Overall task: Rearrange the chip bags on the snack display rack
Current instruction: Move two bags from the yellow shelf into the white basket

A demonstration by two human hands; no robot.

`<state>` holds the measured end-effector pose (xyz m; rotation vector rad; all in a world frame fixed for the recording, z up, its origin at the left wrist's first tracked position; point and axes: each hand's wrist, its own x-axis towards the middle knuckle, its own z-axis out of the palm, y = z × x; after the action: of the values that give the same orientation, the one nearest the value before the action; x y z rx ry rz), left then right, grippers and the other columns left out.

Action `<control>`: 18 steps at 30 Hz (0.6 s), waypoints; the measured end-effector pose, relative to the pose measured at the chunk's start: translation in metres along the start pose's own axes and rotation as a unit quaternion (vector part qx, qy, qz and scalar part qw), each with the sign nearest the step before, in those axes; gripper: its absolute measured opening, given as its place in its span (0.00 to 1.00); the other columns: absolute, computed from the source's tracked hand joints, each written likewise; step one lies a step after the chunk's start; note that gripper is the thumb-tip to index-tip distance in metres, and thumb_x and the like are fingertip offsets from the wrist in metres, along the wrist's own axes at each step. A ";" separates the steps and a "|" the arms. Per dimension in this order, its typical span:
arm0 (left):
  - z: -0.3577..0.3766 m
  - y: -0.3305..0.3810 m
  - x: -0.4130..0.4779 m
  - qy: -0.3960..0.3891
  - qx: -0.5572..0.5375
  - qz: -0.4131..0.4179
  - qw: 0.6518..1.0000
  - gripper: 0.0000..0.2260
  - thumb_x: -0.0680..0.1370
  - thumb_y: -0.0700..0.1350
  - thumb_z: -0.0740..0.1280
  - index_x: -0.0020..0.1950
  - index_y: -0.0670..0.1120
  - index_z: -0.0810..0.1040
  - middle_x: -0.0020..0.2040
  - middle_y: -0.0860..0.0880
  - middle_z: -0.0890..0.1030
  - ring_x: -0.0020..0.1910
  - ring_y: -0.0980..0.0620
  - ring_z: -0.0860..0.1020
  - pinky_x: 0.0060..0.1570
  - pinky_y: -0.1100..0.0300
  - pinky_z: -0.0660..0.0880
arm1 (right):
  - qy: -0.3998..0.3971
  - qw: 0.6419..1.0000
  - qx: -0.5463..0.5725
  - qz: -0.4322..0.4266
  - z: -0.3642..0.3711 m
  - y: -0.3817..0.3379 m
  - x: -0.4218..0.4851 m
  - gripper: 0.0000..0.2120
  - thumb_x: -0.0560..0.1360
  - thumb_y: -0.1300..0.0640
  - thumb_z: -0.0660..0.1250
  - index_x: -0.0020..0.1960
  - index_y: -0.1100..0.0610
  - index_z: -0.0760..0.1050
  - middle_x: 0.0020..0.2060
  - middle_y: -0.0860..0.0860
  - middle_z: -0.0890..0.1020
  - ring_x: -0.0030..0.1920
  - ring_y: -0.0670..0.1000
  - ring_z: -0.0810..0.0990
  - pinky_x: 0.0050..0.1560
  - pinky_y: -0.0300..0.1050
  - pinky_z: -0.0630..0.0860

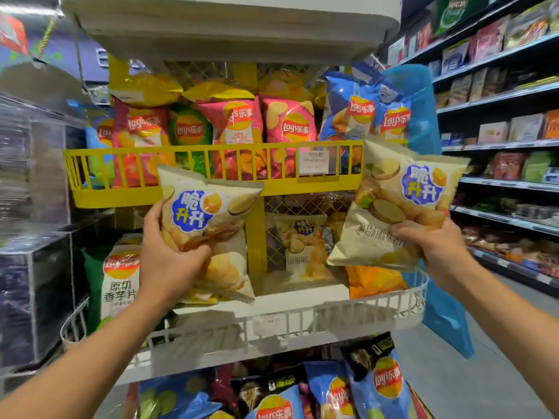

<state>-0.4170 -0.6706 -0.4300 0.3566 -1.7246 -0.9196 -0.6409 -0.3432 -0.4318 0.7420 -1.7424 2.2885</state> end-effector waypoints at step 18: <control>0.081 -0.040 -0.019 0.019 0.096 -0.079 0.992 0.39 0.64 0.39 0.79 0.72 0.48 0.68 0.56 0.52 0.77 0.54 0.50 0.75 0.54 0.55 0.73 | -0.075 0.977 -0.095 0.175 0.061 0.118 0.047 0.34 0.60 0.66 0.82 0.61 0.55 0.70 0.57 0.51 0.81 0.53 0.51 0.80 0.53 0.47 0.78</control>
<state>-0.4920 -0.6518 -0.4804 0.6408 -1.7725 -0.8544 -0.7145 -0.4440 -0.4984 0.6258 -2.2843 2.2737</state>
